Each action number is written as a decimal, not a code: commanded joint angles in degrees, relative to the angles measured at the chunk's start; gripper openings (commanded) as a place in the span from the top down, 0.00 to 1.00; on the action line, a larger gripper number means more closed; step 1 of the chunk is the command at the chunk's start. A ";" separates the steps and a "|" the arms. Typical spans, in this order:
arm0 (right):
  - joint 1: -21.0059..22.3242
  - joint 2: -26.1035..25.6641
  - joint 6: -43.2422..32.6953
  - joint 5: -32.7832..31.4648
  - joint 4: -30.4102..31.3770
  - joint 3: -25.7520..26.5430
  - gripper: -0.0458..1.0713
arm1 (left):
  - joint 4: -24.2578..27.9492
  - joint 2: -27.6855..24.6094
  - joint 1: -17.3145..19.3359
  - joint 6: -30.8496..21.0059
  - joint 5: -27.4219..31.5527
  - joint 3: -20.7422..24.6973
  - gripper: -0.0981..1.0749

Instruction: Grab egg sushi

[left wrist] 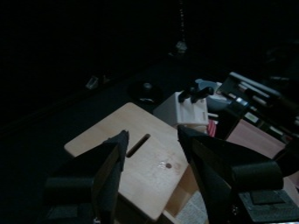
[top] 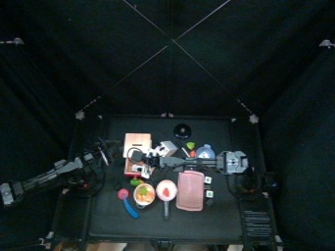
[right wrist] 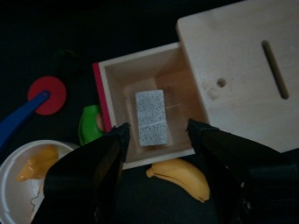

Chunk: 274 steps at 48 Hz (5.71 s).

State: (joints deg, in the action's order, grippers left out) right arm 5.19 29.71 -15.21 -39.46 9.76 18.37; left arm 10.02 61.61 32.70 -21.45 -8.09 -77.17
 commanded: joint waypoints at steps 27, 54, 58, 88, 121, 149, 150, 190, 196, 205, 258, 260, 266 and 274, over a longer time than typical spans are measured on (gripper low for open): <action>0.53 4.75 0.09 -4.39 0.97 8.53 0.16 | -0.97 -0.26 -0.18 0.00 -0.62 0.00 0.18; 0.70 6.77 4.75 -8.88 -3.43 12.22 0.16 | -4.04 -0.26 7.38 -0.18 -4.83 -1.67 0.18; 1.05 7.65 5.01 -9.67 -3.34 13.62 0.16 | -4.83 -0.18 9.58 -0.18 -7.65 -2.55 0.18; 3.25 10.81 9.05 -12.57 -5.71 15.56 0.16 | -7.91 -0.35 12.39 0.09 -12.74 -4.22 0.18; 4.83 13.89 11.43 -19.07 -9.23 20.92 0.16 | -8.00 -0.35 12.22 0.09 -12.39 -4.31 0.18; 5.27 16.61 12.13 -19.16 -9.32 22.68 0.09 | -8.09 -0.44 12.13 0.00 -12.13 -4.39 0.18; 5.19 16.61 12.13 -19.07 -9.23 22.68 0.09 | -8.00 -0.35 12.13 0.00 -12.13 -4.39 0.18; 5.27 18.72 11.43 -18.98 -7.38 22.50 0.07 | -8.09 -0.44 12.13 -0.09 -12.04 -4.57 0.18; 5.19 18.19 11.43 -19.07 -7.21 22.50 0.11 | -8.00 -0.35 12.22 -0.09 -12.04 -4.57 0.18; 5.01 17.31 11.34 -19.42 -5.45 22.32 0.22 | -8.00 -0.44 12.13 -0.18 -11.95 -4.66 0.18; 4.39 10.28 11.07 -20.04 -2.64 25.49 0.32 | -8.09 -0.44 12.13 -0.18 -11.34 -4.75 0.18; 4.31 10.20 11.07 -20.04 -2.64 25.66 0.32 | -8.09 -0.44 12.13 -0.09 -11.34 -4.75 0.18; 4.31 10.28 11.51 -20.04 -3.34 25.58 0.32 | -8.09 -0.44 12.13 -0.09 -11.34 -4.83 0.18; 3.52 11.25 12.74 -22.15 -6.86 25.49 0.30 | -8.09 -0.44 12.13 -0.09 -11.34 -4.75 0.18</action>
State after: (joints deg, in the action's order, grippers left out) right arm 8.96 44.12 -2.81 -60.64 4.75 42.54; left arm 1.93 61.61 44.82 -21.62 -19.25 -82.71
